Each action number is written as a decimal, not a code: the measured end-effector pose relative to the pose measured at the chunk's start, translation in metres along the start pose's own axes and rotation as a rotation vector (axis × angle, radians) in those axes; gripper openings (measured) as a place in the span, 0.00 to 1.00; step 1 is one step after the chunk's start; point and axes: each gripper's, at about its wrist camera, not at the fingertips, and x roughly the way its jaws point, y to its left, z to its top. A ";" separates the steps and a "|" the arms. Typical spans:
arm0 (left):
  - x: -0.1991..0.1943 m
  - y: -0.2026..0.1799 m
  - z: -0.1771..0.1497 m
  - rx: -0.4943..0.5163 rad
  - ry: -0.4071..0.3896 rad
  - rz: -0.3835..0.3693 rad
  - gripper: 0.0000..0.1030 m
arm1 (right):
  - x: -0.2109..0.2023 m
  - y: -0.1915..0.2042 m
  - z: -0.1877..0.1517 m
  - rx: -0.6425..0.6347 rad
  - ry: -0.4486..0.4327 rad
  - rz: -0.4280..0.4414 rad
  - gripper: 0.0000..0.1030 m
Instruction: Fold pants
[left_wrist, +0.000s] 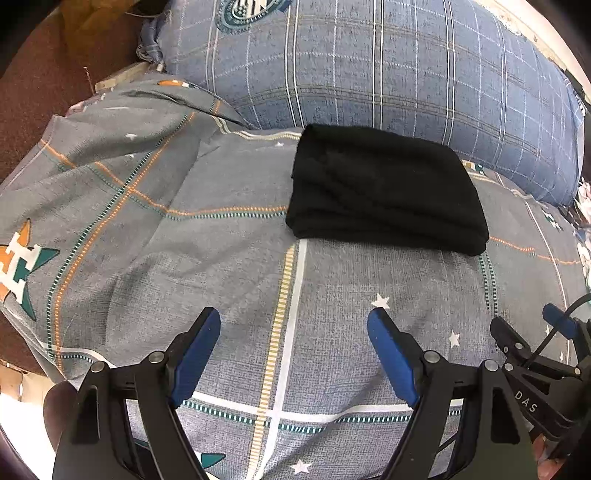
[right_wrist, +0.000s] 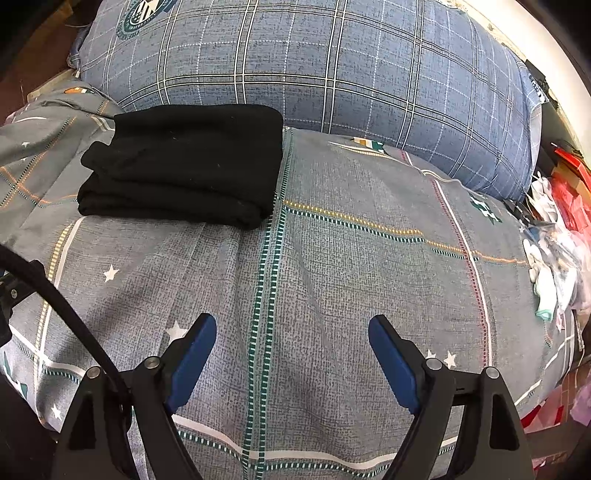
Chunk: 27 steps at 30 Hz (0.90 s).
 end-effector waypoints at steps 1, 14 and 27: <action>-0.003 0.001 0.000 -0.003 -0.015 0.008 0.79 | 0.000 -0.001 0.000 0.002 -0.001 0.004 0.86; -0.073 0.020 0.008 -0.110 -0.393 0.177 0.96 | -0.021 0.007 -0.002 0.008 -0.082 0.059 0.86; -0.055 0.034 0.006 -0.156 -0.263 0.167 0.96 | -0.041 0.031 -0.010 -0.069 -0.154 0.128 0.86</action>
